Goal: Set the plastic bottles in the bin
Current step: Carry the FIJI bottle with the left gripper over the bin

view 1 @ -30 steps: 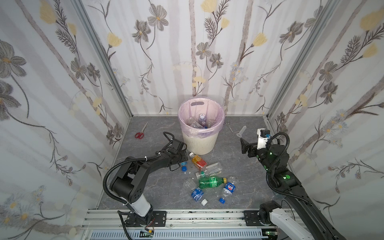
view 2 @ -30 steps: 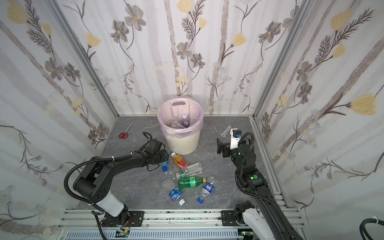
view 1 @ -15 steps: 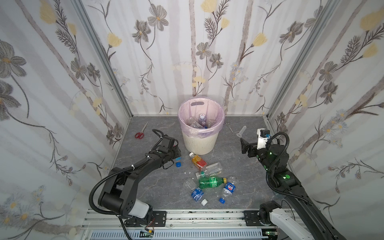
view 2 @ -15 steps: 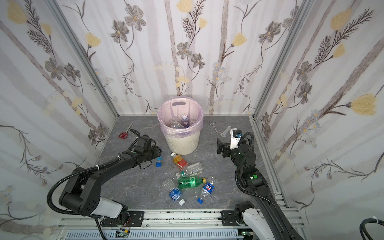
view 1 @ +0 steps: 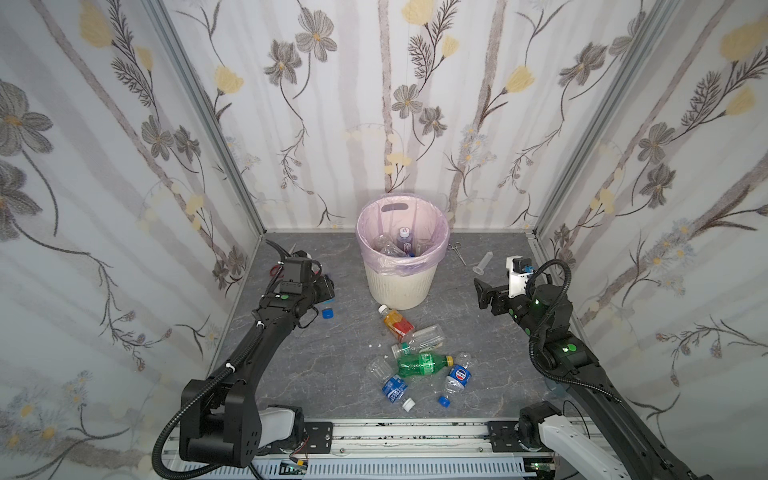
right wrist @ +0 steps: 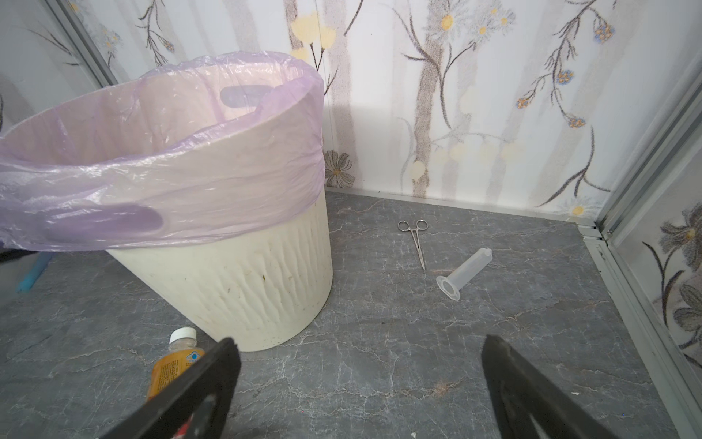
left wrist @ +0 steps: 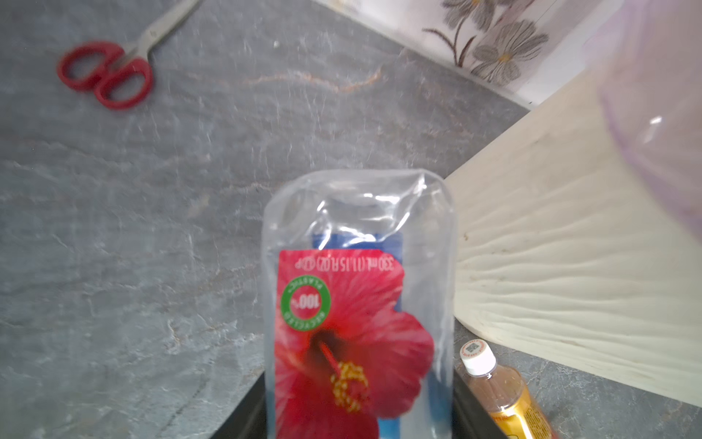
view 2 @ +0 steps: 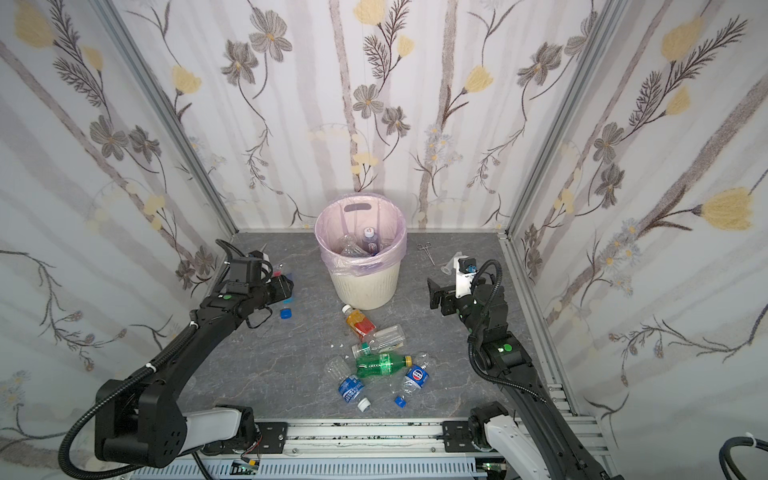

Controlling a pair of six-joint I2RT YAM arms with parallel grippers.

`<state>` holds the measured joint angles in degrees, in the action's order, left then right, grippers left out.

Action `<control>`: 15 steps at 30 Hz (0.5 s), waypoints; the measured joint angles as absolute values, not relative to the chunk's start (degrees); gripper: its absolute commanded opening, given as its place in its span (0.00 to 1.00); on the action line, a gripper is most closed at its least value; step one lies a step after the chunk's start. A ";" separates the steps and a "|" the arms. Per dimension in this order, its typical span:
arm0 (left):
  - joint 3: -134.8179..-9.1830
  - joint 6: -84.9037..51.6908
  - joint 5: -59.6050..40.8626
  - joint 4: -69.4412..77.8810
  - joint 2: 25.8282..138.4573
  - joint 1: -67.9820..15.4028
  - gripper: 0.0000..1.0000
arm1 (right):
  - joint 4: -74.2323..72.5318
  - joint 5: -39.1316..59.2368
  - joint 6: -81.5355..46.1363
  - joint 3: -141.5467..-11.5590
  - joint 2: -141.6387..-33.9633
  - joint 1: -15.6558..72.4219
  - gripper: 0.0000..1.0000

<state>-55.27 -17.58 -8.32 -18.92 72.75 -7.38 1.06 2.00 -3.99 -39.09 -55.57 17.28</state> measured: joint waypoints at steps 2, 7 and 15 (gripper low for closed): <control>-58.78 -14.37 -10.33 -20.82 72.64 -7.27 0.55 | 1.65 2.61 -3.99 -39.11 -55.92 17.28 1.00; -67.35 -8.88 -14.04 -24.64 72.69 -7.14 0.56 | 2.79 2.63 -3.99 -39.53 -56.18 17.28 1.00; -80.55 -7.73 -20.12 -27.83 76.79 -7.07 0.55 | 3.09 2.59 -3.97 -40.25 -55.40 17.28 1.00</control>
<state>-80.55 -7.73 -20.12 -27.83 76.79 -7.07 3.09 2.59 -3.97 -40.25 -55.40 17.28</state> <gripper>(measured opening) 0.552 0.996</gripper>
